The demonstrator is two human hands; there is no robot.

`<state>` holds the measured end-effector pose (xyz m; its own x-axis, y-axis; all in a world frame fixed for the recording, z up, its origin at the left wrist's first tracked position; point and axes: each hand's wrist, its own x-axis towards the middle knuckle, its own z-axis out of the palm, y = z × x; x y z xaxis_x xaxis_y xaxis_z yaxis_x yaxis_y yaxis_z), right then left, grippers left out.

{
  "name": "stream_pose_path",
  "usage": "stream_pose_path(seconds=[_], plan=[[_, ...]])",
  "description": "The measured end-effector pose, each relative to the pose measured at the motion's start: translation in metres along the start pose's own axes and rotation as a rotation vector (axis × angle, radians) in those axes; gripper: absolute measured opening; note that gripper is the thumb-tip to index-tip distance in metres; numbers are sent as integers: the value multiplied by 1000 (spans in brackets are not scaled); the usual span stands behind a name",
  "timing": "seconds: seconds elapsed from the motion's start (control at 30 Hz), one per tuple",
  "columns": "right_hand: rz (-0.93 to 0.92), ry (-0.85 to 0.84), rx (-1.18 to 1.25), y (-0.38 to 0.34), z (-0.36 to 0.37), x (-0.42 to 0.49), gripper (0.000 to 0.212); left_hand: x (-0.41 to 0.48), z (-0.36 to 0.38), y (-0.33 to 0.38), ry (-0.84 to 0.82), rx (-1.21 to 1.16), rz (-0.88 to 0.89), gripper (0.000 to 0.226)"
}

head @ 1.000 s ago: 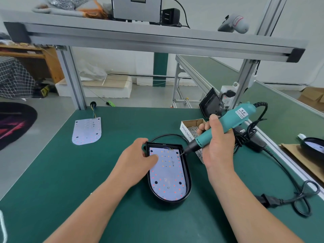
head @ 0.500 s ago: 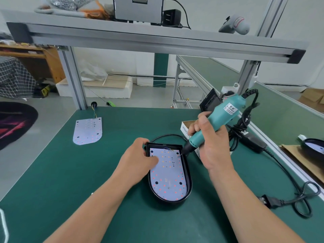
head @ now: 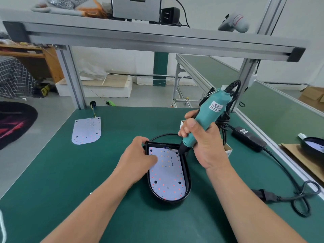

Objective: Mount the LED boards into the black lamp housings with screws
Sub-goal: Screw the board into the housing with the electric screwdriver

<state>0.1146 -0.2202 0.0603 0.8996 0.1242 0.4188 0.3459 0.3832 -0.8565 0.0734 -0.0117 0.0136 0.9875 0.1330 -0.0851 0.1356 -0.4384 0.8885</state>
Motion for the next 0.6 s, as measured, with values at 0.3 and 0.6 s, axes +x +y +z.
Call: stream_pose_path(seconds=[0.3,0.6], plan=[[-154,97,-71,-4,9,-12,33,-7,-4,5,-9,-4,-14,41],[32,132,426,-2,20,-18,28,-3,-26,22,190,-614,-61,38]])
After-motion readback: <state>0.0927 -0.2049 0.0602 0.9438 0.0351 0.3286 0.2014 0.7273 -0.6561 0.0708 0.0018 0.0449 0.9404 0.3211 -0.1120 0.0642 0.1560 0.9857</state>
